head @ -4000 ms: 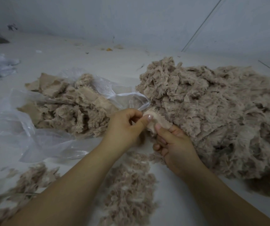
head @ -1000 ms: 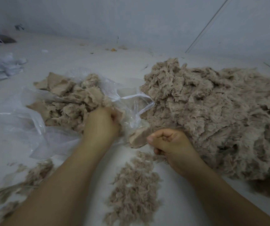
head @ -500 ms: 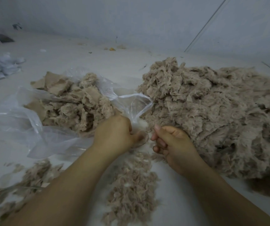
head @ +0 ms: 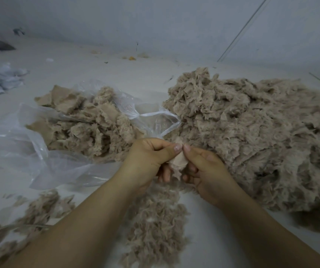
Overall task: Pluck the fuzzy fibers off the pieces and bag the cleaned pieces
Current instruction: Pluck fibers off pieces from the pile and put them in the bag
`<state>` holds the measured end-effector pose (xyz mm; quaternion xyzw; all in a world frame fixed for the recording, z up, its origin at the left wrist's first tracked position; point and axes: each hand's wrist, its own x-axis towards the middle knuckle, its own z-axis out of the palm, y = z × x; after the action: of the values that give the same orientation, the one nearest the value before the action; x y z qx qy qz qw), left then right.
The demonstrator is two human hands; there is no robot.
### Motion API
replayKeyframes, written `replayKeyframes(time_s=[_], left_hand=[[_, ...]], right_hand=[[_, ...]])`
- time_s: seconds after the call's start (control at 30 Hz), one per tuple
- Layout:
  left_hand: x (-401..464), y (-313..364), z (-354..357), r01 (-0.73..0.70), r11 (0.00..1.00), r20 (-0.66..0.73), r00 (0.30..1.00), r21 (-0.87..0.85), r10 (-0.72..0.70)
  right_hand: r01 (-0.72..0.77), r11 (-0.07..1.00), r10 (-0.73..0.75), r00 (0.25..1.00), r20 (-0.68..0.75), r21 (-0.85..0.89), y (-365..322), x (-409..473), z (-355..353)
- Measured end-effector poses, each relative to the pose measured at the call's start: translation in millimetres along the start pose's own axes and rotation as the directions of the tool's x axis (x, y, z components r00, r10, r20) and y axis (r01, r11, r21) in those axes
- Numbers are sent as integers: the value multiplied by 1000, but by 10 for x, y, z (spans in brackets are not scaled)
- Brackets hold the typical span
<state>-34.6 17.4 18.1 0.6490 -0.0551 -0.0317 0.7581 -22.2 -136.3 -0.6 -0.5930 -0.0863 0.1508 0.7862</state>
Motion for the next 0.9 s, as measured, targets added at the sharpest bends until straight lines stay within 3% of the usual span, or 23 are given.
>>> replayKeyframes(time_s=[0.17,0.37,0.57,0.73,0.9], left_hand=[[2,-28,6,14,999,-3,1000,-36,-14],[40,-10,-94,-22,999,-128,992,-50,15],[3,-32,-39,103,965,45,992,243,-117],[-7,57,-159,172,938,193,952,300,-237],[-15,106,-269,205,898,243,917,390,-315]], right_hand=[[-3,1000,3,1000,-7,24,19,-7,-40],[9,997,-2,995,-101,77,61,-8,-19],[22,996,-13,995,-97,90,62,-2,-33],[22,998,-15,993,-117,55,69,-15,-38],[32,999,-28,992,-122,30,83,-18,-12]])
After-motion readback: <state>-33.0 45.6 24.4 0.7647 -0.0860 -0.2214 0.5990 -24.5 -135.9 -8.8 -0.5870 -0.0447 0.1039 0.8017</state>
